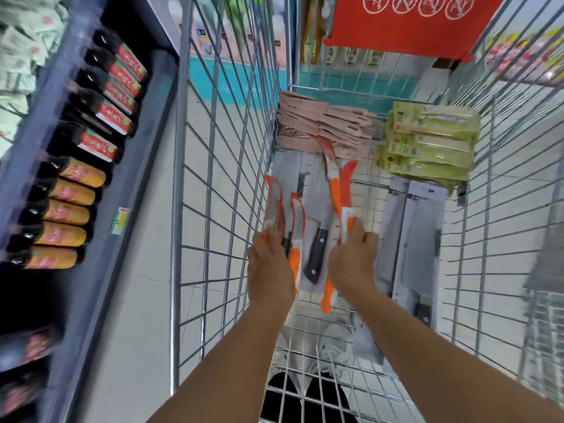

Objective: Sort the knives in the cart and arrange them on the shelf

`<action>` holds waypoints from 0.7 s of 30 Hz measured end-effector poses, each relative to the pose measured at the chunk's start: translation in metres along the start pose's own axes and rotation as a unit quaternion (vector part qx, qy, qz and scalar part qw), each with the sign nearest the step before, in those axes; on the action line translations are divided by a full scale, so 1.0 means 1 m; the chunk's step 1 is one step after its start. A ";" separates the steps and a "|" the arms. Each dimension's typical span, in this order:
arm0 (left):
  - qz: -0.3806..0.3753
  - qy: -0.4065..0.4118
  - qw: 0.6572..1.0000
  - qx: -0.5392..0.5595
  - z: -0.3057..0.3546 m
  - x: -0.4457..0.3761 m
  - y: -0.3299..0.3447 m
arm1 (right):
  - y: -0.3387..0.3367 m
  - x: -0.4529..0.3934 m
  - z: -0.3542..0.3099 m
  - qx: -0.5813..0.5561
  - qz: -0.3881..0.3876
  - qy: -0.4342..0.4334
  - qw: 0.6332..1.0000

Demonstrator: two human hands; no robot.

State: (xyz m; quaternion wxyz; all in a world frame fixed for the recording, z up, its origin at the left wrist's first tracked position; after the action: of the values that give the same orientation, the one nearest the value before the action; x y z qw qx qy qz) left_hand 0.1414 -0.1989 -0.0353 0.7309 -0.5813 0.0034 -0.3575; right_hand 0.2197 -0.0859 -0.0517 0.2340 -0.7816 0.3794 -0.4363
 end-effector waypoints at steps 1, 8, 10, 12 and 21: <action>-0.006 -0.006 1.000 0.005 -0.001 0.000 0.001 | 0.007 0.009 -0.004 -0.021 -0.016 -0.038 0.999; -0.011 0.066 0.996 0.057 0.003 0.004 -0.014 | 0.041 0.031 -0.023 0.106 -0.095 -0.157 0.977; -0.044 0.133 0.989 -0.042 0.005 0.004 -0.012 | 0.041 0.034 -0.021 0.100 -0.125 -0.169 0.973; -0.078 0.175 0.976 -0.103 0.007 -0.001 -0.004 | 0.034 0.032 -0.014 0.067 -0.122 -0.126 0.982; -0.119 0.168 0.968 -0.142 0.005 0.003 -0.004 | 0.017 0.030 0.021 0.031 -0.085 0.097 0.991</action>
State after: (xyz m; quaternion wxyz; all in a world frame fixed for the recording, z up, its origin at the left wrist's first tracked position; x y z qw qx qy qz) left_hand 0.1434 -0.1968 -0.0287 0.5819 -0.6069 0.1077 -0.5306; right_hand 0.2412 -0.1190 -0.0590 0.1820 -0.7573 0.3190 -0.5401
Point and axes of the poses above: each hand's wrist, its own x-axis away from the middle knuckle, its own y-axis out of the palm, z = x × y, the point moved 3 cm from there along -x, towards the middle knuckle, and after that the axes turned 6 degrees about y, right-handed, at the moved point
